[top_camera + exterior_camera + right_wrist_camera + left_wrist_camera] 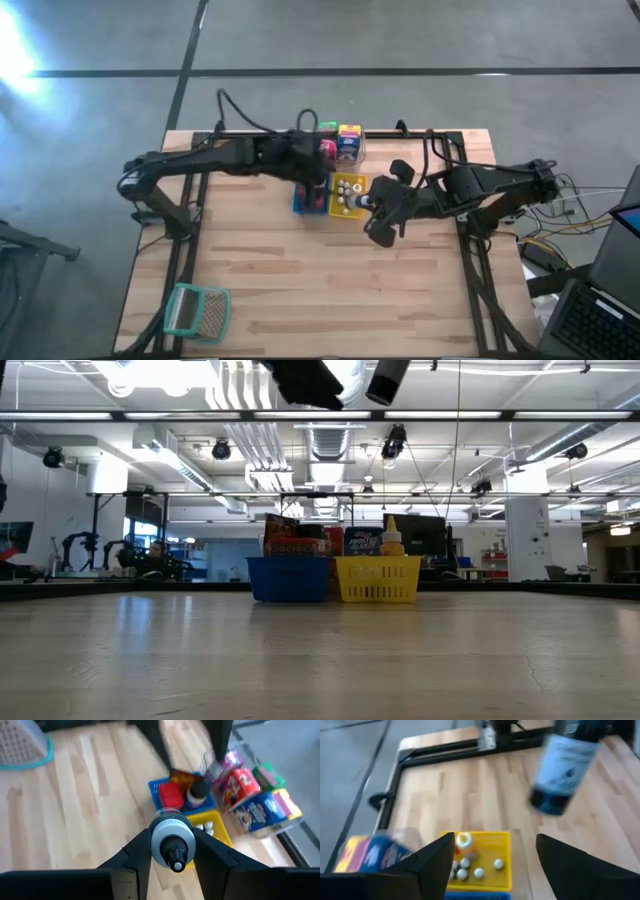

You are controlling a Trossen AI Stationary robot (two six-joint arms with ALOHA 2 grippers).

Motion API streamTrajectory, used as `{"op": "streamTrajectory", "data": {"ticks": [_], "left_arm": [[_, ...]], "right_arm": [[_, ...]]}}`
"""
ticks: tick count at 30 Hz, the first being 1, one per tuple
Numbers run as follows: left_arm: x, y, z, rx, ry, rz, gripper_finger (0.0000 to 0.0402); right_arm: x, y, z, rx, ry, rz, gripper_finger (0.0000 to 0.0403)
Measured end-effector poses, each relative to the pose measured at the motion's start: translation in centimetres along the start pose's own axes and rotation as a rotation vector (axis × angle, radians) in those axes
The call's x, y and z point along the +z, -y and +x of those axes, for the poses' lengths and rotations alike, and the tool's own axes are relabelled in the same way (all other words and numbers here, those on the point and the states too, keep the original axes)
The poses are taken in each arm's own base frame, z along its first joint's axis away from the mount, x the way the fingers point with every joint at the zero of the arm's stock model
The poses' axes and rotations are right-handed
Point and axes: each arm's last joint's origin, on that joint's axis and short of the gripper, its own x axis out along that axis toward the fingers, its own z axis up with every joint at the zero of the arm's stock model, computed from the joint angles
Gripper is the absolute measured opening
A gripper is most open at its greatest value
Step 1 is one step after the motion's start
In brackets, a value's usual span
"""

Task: Pick & Place Kitchen Items
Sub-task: Put the large black food coloring bottle into the yellow bin

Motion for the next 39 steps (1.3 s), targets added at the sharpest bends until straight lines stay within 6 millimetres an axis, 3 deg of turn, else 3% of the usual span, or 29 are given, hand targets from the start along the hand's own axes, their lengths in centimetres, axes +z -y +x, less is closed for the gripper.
{"op": "streamTrajectory", "data": {"ticks": [11,18,27,39], "left_arm": [[-5.5,0.1,-3.4,0.298,0.249,-0.111,0.0282],[-7.7,0.8,-5.5,0.357,0.409,-0.151,0.0282],[-8.0,1.0,-7.3,0.377,0.463,-0.149,0.0282],[-7.9,1.0,-7.4,0.379,0.463,-0.14,0.0282]], "right_arm": [[0.6,3.0,1.8,0.015,-0.103,0.038,0.0114],[-0.7,4.3,4.6,-0.041,-0.184,0.039,0.0119],[-3.3,5.1,9.4,-0.023,-0.245,0.07,0.0111],[-5.1,6.3,12.3,0.005,-0.263,0.11,0.0112]]}}
